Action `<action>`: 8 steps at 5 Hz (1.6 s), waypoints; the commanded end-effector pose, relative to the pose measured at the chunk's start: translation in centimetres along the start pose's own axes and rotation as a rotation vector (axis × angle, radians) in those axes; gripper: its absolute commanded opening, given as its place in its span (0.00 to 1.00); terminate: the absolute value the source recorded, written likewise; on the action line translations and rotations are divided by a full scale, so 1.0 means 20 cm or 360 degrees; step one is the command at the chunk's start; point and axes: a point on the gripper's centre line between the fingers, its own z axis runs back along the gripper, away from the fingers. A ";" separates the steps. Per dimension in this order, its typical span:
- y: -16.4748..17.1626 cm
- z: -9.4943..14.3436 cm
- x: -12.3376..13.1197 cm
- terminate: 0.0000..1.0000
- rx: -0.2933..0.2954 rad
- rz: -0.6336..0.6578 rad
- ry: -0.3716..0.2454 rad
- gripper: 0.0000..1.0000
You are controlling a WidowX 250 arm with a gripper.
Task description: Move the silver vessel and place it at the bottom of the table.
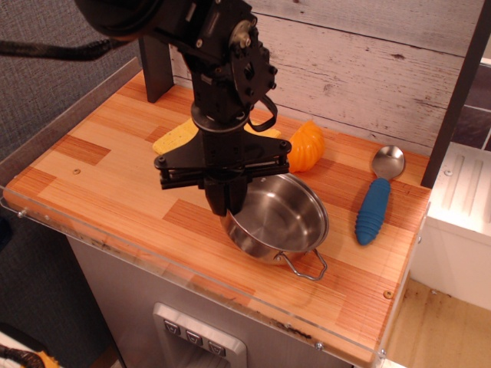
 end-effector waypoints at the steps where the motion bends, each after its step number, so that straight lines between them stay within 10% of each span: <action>1: 0.04 0.13 0.01 0.00 0.0057 0.0014 -0.0101 1.00; 2: 0.04 0.19 0.01 0.00 0.0063 0.0025 -0.0124 1.00; 4: 0.08 0.36 0.32 0.00 -0.0412 -0.0394 -0.0059 1.00; 5: 0.08 0.31 0.43 0.00 -0.0496 -0.0602 0.0049 1.00; 6: 0.07 0.24 0.44 0.00 -0.0478 -0.0641 0.0124 1.00; 8: 0.00 0.24 0.41 0.00 -0.0087 -0.0760 0.0071 1.00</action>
